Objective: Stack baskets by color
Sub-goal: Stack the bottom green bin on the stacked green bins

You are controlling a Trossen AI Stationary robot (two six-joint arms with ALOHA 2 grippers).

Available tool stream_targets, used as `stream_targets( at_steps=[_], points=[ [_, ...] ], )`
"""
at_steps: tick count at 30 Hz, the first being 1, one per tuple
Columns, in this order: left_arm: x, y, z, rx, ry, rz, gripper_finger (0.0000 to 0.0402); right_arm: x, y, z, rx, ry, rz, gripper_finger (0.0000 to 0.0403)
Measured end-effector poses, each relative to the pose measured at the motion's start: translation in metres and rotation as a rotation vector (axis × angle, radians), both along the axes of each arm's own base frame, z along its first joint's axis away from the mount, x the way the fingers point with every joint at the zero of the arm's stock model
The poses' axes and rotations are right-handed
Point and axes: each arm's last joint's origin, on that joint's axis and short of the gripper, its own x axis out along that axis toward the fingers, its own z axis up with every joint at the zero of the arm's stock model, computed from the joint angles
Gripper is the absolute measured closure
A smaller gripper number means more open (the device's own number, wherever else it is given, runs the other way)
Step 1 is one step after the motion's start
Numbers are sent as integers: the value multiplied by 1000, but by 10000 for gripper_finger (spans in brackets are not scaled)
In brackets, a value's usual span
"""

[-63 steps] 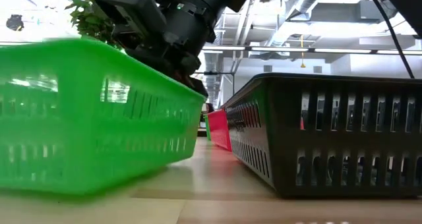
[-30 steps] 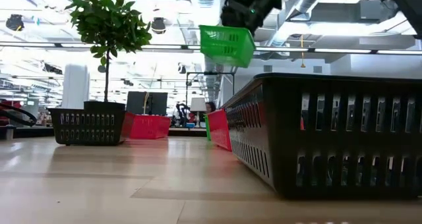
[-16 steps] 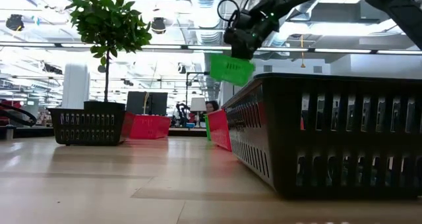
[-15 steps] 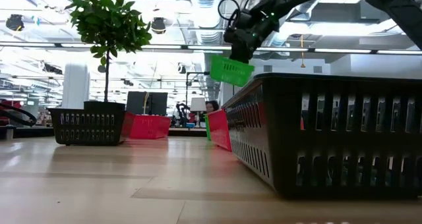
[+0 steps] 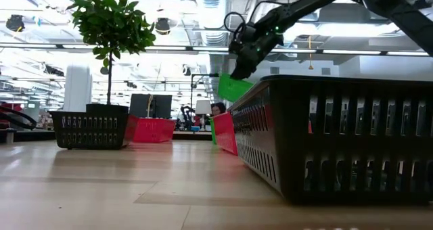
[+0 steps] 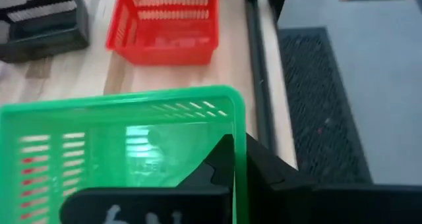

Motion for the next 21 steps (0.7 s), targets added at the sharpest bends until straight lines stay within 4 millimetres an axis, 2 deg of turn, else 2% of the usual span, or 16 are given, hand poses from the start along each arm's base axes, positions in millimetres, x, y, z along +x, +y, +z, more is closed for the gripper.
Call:
stream_targets(
  at_steps=[9,13,21],
  points=[
    [0,3,0,-1,0,32,132,6,2,-18,52,45,29,388],
    [0,4,0,-1,0,41,132,12,1,-31,77,65,35,378],
    [0,4,0,7,4,44,132,17,3,-41,86,89,50,370]
  ],
)
